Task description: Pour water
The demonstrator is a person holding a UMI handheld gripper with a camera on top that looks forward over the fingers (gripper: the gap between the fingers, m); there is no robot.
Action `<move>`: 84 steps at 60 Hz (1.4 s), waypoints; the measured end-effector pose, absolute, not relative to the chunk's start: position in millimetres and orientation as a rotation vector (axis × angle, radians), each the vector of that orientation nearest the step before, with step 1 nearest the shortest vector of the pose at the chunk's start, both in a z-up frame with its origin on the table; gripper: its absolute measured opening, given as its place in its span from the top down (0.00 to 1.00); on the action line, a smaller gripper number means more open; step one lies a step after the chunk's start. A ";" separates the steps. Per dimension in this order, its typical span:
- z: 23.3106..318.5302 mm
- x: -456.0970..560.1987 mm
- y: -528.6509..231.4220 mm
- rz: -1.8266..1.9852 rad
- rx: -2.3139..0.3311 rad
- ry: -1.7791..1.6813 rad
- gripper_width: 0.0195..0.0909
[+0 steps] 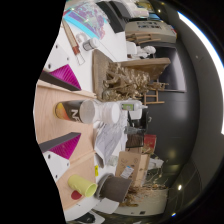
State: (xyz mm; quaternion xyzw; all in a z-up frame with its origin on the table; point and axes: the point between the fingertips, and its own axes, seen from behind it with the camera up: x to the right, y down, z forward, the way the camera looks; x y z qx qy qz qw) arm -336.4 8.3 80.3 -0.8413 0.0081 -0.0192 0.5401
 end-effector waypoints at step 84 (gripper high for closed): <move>189.3 -187.3 59.1 1.207 -1.386 1.211 0.93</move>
